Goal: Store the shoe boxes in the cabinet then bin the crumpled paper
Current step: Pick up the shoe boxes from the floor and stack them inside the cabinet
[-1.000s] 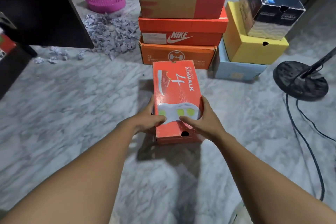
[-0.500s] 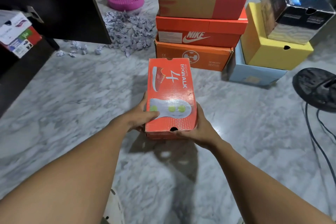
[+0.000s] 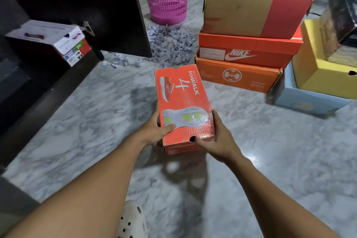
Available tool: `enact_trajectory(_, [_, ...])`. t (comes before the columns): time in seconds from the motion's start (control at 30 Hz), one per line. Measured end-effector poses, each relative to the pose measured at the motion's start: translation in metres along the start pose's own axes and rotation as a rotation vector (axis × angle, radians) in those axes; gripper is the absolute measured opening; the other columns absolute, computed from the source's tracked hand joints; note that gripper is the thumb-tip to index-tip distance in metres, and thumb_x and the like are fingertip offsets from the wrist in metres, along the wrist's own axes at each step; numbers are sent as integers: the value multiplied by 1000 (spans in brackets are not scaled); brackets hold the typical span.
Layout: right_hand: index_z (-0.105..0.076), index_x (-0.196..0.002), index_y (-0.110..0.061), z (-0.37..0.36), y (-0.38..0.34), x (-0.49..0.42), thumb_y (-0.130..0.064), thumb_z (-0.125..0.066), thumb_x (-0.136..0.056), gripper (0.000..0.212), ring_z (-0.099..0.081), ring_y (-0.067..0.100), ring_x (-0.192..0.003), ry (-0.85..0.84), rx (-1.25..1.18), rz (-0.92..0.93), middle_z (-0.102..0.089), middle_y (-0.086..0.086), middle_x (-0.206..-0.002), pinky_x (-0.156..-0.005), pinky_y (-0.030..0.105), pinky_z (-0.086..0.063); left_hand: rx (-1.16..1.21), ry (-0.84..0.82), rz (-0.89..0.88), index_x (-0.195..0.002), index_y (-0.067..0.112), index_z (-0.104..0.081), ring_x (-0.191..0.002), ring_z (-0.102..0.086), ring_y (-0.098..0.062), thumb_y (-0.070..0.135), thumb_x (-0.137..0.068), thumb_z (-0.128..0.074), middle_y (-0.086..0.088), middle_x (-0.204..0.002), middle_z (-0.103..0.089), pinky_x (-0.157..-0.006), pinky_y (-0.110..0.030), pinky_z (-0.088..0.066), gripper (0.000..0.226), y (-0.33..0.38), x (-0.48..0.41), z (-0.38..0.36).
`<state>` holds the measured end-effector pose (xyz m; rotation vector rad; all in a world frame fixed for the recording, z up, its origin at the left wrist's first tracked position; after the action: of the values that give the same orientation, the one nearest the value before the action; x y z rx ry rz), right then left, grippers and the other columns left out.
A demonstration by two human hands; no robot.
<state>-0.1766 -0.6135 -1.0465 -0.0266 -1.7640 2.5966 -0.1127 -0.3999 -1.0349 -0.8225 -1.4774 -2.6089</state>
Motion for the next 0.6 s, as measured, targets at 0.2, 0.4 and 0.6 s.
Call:
enact_trajectory(0.2, [-43, -130, -43, -22, -57, -74, -34, -88, -72, 74, -62, -12, -101, -131, -28, 63, -61, -28, -117, -80, 16, -57, 116, 231, 53, -148, 54, -2, -92, -62, -4, 31, -90, -68, 16, -124, -60, -50, -17, -48, 90, 14, 12, 71])
enact_trajectory(0.4, [-49, -136, -23, -70, -125, -140, -24, -89, -68, 78, -63, -3, -101, -161, -58, 154, -64, -14, -115, -76, 9, -51, 193, 357, 121, -148, 56, -3, -130, -47, -21, 39, -86, -71, 14, -146, -43, -88, -48, -46, 94, 37, 40, 163])
enact_trajectory(0.6, [-44, -142, -21, -114, -189, -201, -30, -87, -72, 83, -64, 0, -90, -163, -89, 196, -61, -14, -110, -75, 22, -53, 150, 299, 171, -150, 41, -21, -120, -57, -30, 28, -89, -70, 3, -126, -59, -95, -49, -50, 79, 70, 46, 262])
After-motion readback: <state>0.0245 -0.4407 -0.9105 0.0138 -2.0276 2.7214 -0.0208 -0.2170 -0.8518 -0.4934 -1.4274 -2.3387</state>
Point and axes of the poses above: each hand's wrist, its own x-axis away from the middle knuckle, its own z-axis out of the back of the hand, y = z × x, the point moved 5 cm from there along -x, towards the middle knuckle
